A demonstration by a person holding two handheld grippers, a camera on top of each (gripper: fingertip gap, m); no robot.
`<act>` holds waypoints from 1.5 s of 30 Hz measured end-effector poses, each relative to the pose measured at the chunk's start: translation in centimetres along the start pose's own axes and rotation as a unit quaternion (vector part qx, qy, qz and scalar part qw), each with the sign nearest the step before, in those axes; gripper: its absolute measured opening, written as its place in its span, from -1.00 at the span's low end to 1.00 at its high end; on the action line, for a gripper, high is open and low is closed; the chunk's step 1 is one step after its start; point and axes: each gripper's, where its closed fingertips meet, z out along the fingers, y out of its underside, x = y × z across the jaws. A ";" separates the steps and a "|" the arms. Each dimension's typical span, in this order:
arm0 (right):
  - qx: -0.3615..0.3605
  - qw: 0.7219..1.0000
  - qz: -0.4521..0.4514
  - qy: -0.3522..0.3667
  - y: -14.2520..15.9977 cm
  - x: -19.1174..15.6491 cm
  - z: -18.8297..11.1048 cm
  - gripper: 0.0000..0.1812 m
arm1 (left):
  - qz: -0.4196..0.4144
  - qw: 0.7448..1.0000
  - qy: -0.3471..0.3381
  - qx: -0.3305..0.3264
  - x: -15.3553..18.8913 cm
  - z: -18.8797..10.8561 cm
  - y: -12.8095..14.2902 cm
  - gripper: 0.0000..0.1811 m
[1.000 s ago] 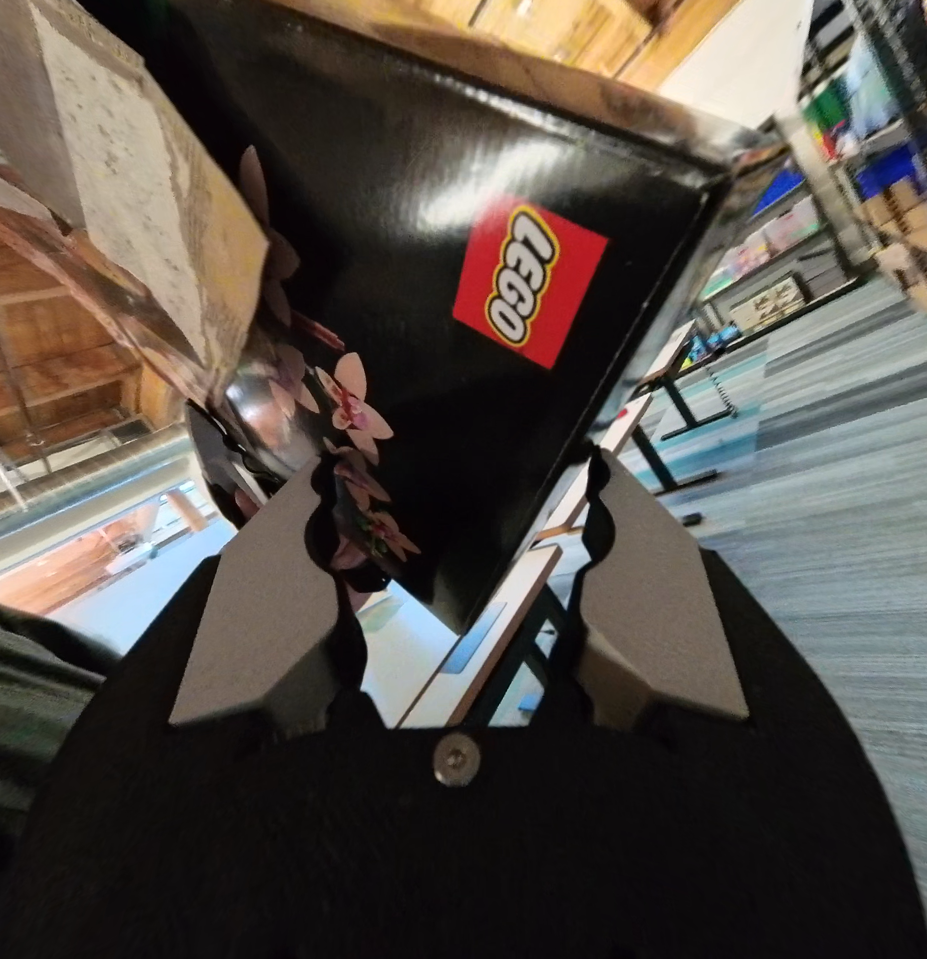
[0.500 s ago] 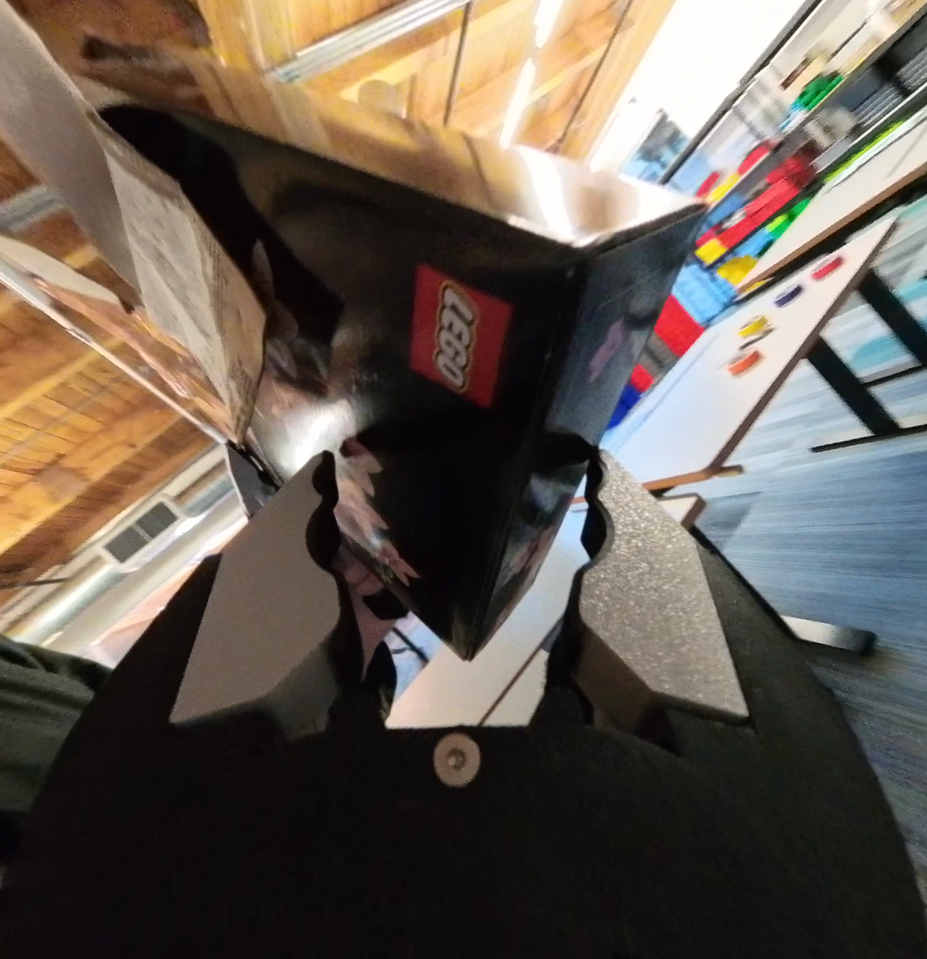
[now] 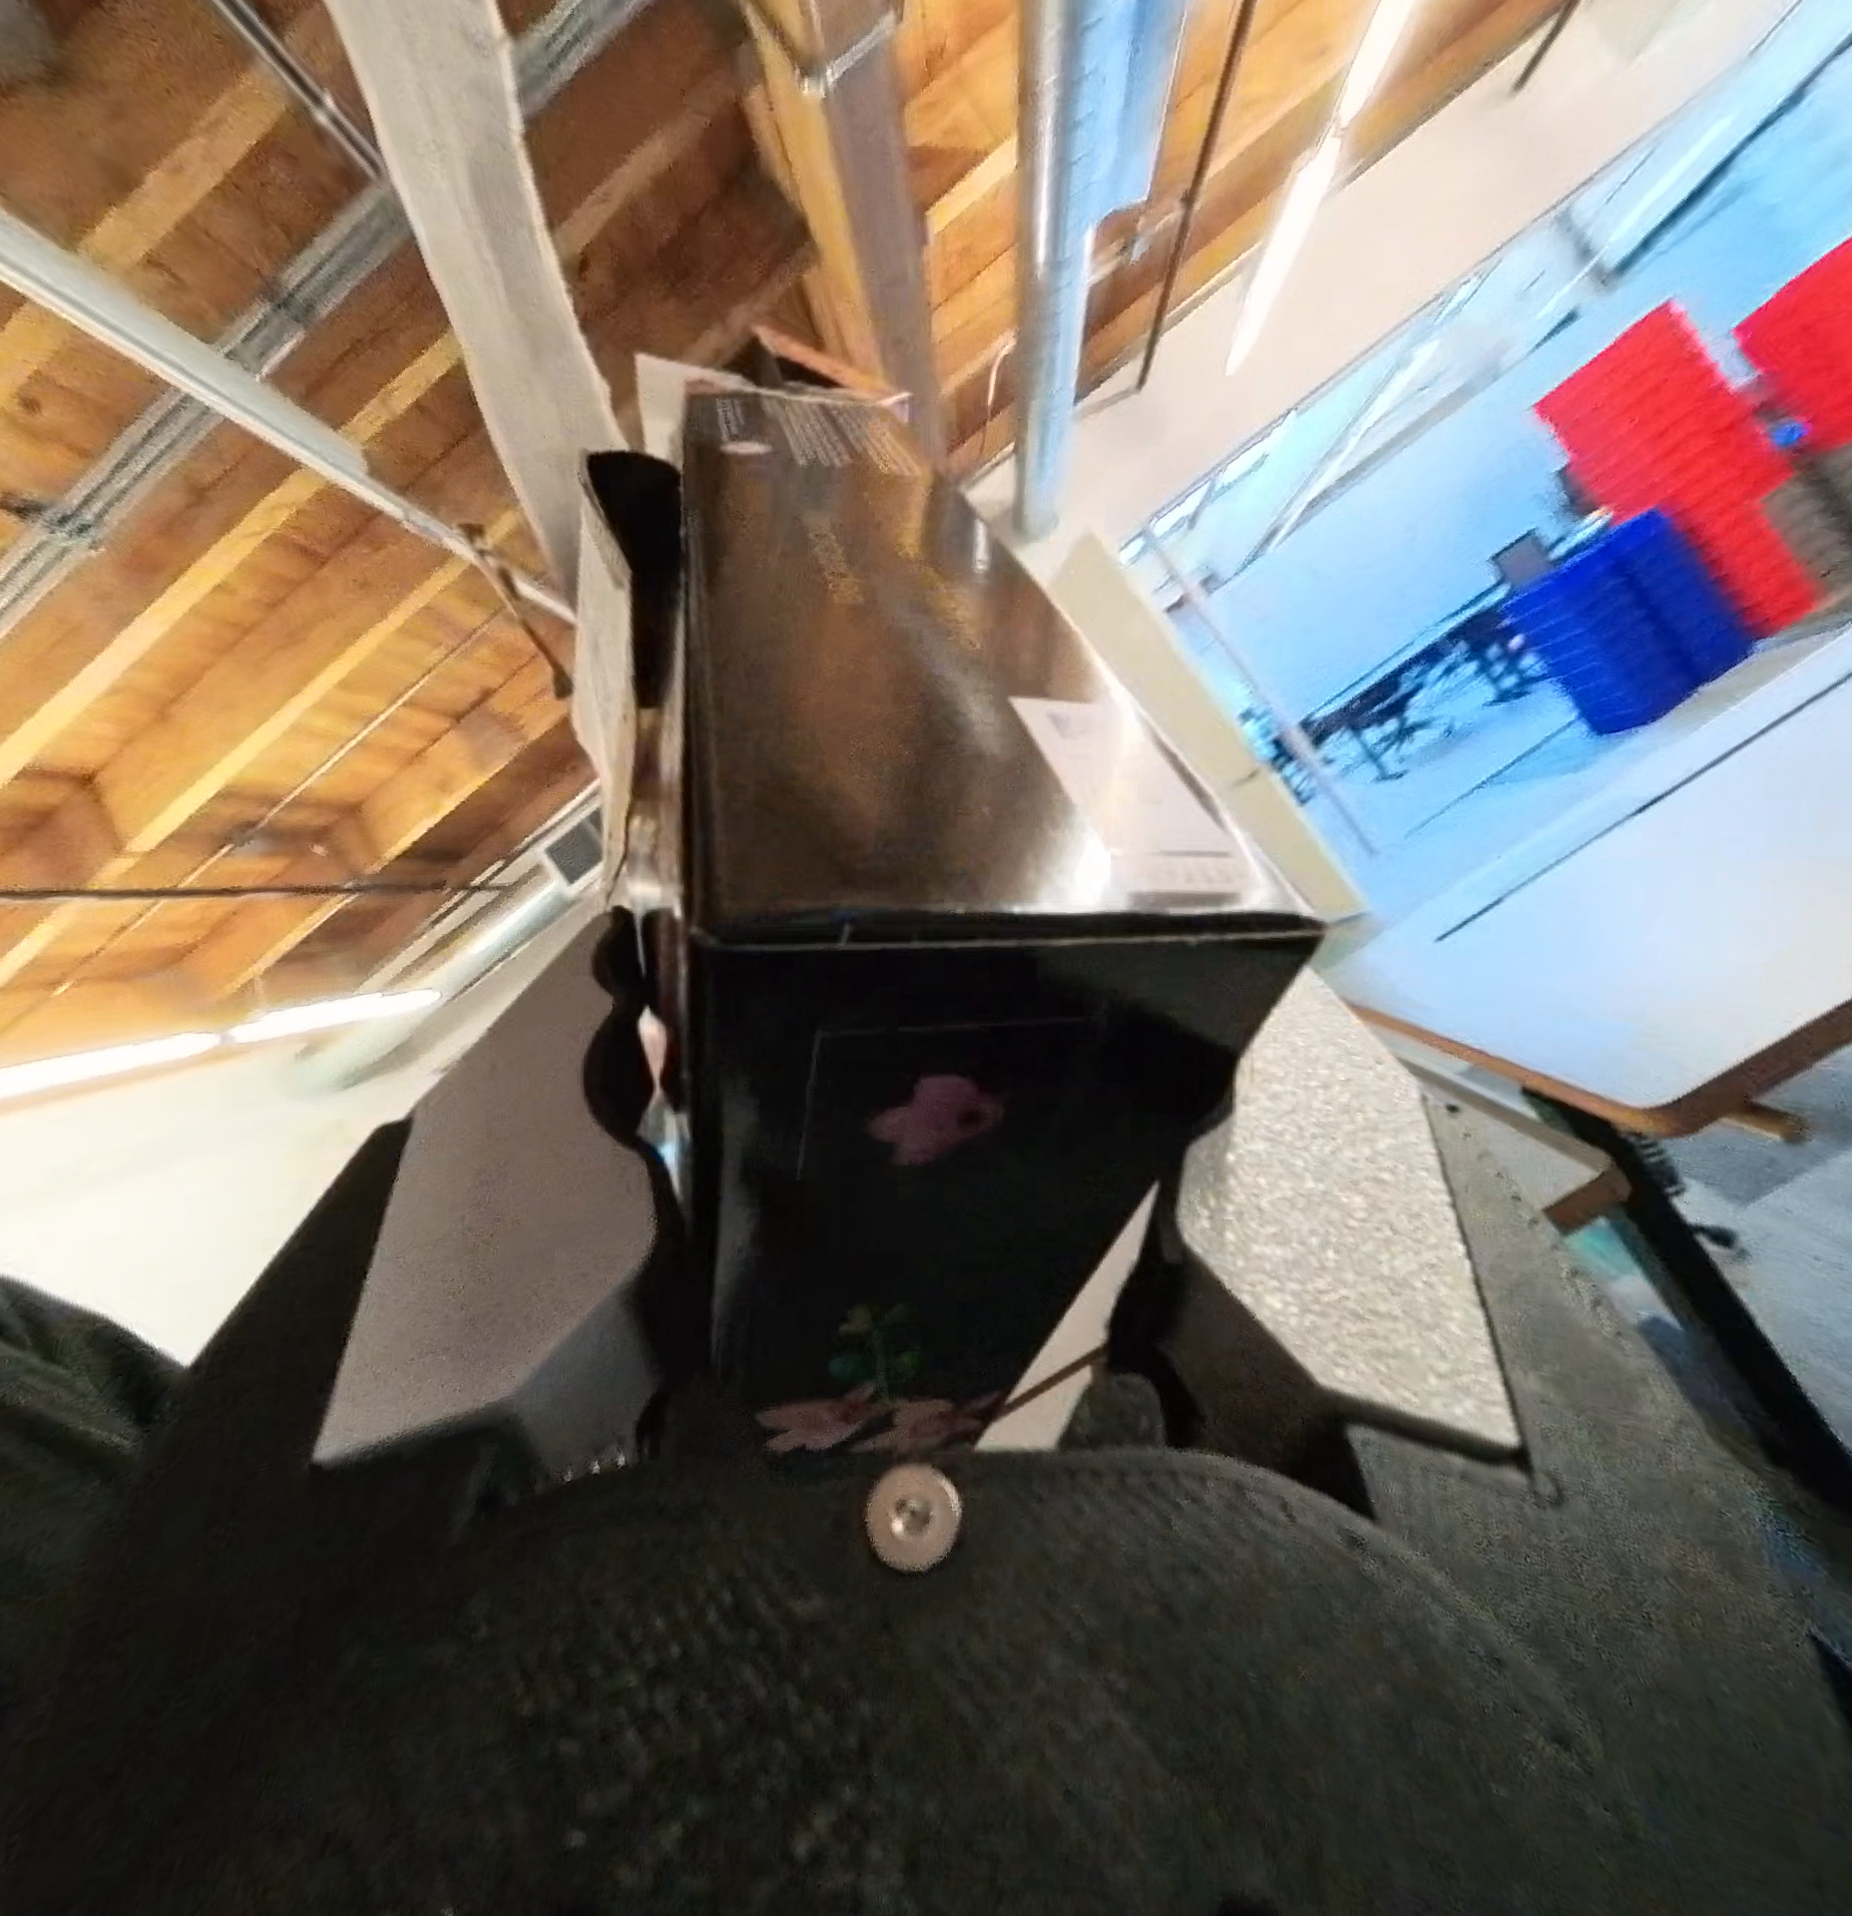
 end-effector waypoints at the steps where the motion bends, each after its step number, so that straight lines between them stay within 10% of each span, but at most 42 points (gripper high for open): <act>1: -0.014 1.000 0.002 -0.003 0.0 1.9 1.6 0.16 | -0.002 1.000 -0.008 0.010 -1.8 -0.2 -0.9 -0.07; 16: -0.258 0.966 0.010 -0.020 -2.3 27.1 23.9 0.05 | -0.087 0.985 -0.089 0.119 -29.9 -1.5 -18.3 -0.08; 23: -0.539 0.831 -0.029 -0.135 -3.7 37.4 30.4 -0.10 | -0.015 0.987 -0.125 0.102 -39.3 2.1 -22.8 -0.09; 29: -0.597 0.757 0.054 -0.261 -2.2 44.1 34.0 -0.14 | 0.057 0.979 -0.166 0.098 -46.5 5.3 -24.8 -0.08; 45: -0.665 0.626 -0.047 -0.404 17.5 66.1 47.1 -0.14 | 0.221 0.930 -0.291 -0.040 -68.4 -7.2 -33.1 -0.07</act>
